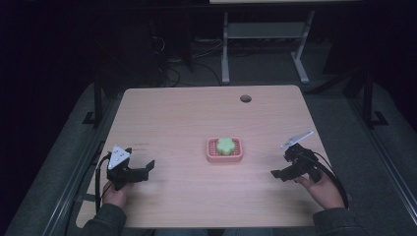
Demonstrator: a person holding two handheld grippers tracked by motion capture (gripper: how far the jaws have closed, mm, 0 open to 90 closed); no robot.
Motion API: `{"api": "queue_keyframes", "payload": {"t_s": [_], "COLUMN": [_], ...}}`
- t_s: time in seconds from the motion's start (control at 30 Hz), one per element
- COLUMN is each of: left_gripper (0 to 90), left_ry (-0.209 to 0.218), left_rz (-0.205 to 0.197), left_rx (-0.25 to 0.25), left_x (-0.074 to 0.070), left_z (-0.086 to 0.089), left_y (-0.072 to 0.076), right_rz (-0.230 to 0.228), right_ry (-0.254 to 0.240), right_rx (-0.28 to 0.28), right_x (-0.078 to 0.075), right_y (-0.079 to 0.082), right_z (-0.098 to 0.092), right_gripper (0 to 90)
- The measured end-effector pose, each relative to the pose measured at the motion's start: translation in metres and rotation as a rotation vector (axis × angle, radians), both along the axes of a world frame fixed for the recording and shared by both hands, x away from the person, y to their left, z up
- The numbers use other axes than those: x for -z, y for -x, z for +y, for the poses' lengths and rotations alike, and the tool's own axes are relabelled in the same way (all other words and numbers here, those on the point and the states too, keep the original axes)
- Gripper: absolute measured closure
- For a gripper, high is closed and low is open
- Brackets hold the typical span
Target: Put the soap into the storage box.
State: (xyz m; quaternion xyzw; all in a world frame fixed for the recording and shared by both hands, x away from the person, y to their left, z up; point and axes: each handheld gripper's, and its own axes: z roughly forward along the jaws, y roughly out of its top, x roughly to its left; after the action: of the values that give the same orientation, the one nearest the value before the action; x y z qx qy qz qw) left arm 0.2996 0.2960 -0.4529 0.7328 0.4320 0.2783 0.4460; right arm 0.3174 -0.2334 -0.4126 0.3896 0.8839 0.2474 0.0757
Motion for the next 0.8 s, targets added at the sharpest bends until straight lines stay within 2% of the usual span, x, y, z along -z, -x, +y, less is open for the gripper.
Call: {"api": "queue_keyframes", "payload": {"t_s": [0.1,0.23,0.3,0.5,0.7,0.8], "left_gripper": [0.0,0.0,0.0,0.0,0.0,0.0], "left_ry": [0.000,-0.019,-0.041,-0.039,-0.033,-0.045], "left_rz": [0.000,-0.002,0.005,0.007,0.005,0.002], "left_rx": [0.003,0.021,0.031,0.041,0.054,0.066], "left_x": [0.000,0.001,0.001,0.002,0.002,0.002], "left_z": [-0.001,-0.003,-0.003,-0.004,-0.006,-0.007], "left_y": [0.000,0.000,0.000,0.000,0.001,0.001], "right_rz": [0.006,0.012,0.012,0.008,-0.004,-0.033], "right_ry": [-0.006,-0.005,-0.011,-0.022,-0.034,-0.031], "right_rx": [0.006,0.016,0.023,0.042,0.050,0.058], "right_x": [0.004,0.008,0.010,0.017,0.023,0.025], "right_y": [0.004,0.011,0.015,0.027,0.038,0.045], "right_z": [-0.004,-0.010,-0.013,-0.018,-0.019,-0.018], "right_gripper": [19.9,19.9,19.9,20.1,20.0,19.7]}}
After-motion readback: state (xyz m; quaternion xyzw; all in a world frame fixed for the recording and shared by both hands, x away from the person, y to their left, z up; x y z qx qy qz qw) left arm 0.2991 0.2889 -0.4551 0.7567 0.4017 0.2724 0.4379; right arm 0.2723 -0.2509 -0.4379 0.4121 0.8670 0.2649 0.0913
